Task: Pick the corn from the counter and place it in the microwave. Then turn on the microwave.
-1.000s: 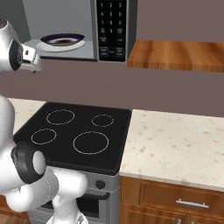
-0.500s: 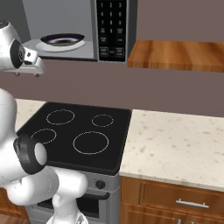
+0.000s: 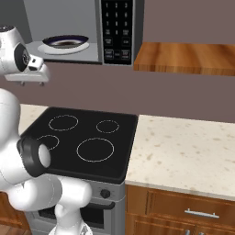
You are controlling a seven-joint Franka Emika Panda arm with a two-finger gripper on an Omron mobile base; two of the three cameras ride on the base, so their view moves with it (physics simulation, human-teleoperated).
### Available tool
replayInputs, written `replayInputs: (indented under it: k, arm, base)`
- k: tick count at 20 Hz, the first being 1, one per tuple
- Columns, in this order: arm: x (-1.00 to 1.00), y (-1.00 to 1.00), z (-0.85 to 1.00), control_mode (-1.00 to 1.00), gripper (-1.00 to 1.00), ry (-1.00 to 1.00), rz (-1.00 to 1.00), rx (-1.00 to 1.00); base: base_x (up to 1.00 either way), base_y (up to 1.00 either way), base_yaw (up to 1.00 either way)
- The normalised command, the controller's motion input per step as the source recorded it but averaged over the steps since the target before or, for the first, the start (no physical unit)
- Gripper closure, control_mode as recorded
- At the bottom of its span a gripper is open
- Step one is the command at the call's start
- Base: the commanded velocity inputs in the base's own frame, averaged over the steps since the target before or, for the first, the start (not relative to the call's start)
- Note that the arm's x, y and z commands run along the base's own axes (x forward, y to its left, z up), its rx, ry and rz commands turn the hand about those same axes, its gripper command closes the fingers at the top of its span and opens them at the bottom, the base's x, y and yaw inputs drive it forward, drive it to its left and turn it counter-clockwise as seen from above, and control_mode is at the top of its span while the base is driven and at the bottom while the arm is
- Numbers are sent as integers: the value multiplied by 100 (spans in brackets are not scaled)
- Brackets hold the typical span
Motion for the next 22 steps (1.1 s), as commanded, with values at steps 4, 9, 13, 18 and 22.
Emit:
replayInputs:
  k: [4, 9, 13, 18, 22]
  arm:
    - [4, -10, -25, -100, -100, 8, 0, -5]
    - [5, -4, -31, -100, -100, 1, -1, -6]
    - [8, -2, -31, -100, -100, 0, -2, -6]
    - [9, -4, -25, -100, -100, 1, -1, -4]
    - [10, -4, -25, -100, -100, 1, -1, -2]
  base:
    - [0, 0, 0]
    - [0, 0, 0]
    - [0, 0, 0]
    - [0, 0, 0]
    - [0, 0, 0]
